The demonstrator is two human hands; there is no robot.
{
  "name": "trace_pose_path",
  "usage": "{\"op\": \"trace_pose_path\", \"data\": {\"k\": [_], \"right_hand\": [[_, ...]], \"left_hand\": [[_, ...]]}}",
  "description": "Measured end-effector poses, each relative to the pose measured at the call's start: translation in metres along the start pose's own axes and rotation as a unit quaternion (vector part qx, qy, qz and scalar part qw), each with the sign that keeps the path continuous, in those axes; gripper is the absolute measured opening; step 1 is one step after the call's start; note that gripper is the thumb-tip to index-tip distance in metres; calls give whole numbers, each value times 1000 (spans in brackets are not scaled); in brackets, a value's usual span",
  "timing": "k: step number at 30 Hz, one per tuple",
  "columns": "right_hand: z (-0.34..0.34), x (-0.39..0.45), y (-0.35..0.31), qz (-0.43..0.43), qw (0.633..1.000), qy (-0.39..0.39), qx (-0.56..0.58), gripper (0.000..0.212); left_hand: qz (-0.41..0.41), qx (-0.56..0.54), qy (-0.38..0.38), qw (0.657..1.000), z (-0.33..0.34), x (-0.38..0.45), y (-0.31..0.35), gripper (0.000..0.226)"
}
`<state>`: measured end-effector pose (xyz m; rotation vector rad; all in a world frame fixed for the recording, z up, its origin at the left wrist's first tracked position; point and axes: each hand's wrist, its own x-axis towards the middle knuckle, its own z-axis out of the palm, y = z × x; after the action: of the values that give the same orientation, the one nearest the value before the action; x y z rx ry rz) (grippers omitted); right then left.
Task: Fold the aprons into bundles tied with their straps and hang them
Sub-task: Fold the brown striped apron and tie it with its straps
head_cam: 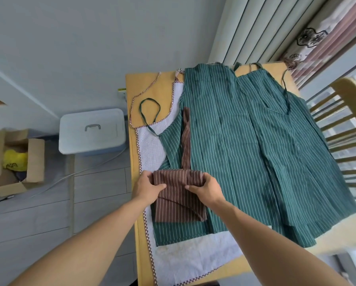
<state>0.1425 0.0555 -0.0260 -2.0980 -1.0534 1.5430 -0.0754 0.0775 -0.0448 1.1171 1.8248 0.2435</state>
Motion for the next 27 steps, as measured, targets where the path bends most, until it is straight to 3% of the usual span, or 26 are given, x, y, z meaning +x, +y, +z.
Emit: {"op": "trace_pose_path", "data": {"k": [5, 9, 11, 13, 15, 17, 18, 21, 27], "right_hand": [[3, -10, 0, 17, 999, -12, 32, 50], [6, -19, -3, 59, 997, 42, -8, 70], [11, -32, 0, 9, 994, 84, -65, 79], [17, -52, 10, -133, 960, 129, -208, 73], [25, -69, 29, -283, 885, 91, -358, 61], [32, -76, 51, -325, 825, 33, -461, 61], [34, -78, 59, -315, 811, 17, -493, 65], [33, -76, 68, -273, 808, -6, -522, 74], [30, -72, 64, -245, 855, 24, -456, 70]], "left_hand": [[-5, 3, 9, 1000, -6, -6, -12, 51], [-43, 54, -49, 996, -9, -6, -21, 53], [-38, 74, -62, 995, -12, -13, -18, 56], [36, 126, 6, 991, -15, -29, -16, 55], [232, 192, 86, 950, -16, -46, -19, 48], [393, 275, 30, 877, -14, -59, -25, 45], [403, 312, -34, 860, -12, -64, -27, 53], [324, 393, -143, 849, -4, -66, -32, 85], [314, 401, -155, 846, -2, -62, -42, 92]]}}
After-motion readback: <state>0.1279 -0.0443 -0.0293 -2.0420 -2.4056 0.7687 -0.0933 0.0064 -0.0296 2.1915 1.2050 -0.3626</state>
